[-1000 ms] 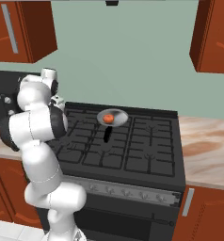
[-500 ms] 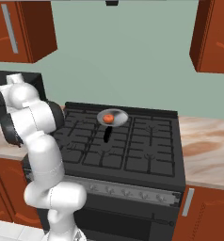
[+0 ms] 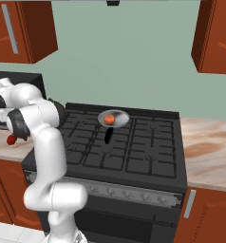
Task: Put the bell pepper and squash in the pan. Then turn on the rear center burner and set the heat to medium.
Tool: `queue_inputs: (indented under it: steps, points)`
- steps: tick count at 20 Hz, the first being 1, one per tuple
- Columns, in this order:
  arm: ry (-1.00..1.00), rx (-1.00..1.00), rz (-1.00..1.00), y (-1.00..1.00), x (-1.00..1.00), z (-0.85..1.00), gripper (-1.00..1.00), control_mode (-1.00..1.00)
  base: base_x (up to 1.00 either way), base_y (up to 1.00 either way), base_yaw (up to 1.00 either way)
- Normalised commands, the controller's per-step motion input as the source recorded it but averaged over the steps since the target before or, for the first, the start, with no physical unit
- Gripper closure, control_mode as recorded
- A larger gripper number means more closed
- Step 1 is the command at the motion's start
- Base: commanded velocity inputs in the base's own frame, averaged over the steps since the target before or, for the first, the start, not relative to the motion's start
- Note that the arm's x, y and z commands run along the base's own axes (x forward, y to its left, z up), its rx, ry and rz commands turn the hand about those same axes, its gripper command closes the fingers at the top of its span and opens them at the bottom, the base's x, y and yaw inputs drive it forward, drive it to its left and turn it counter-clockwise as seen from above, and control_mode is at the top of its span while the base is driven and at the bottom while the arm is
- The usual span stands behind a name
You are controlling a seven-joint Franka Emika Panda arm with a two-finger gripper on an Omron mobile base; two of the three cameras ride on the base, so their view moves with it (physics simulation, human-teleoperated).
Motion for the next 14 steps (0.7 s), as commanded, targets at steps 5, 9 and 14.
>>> queue_inputs:
  steps: [5, 9, 14]
  points:
    - [0.06, 0.01, 0.00, 0.33, 0.00, -0.24, -1.00, -1.00, 0.00, 0.00, 0.00]
    - [0.01, 0.01, 0.00, 0.46, 0.00, -0.22, -1.00, -1.00, 0.00, 0.00, 0.00]
    - [0.00, 0.01, 0.00, 0.29, 0.00, -0.19, -1.00, -1.00, 0.00, 0.00, 0.00]
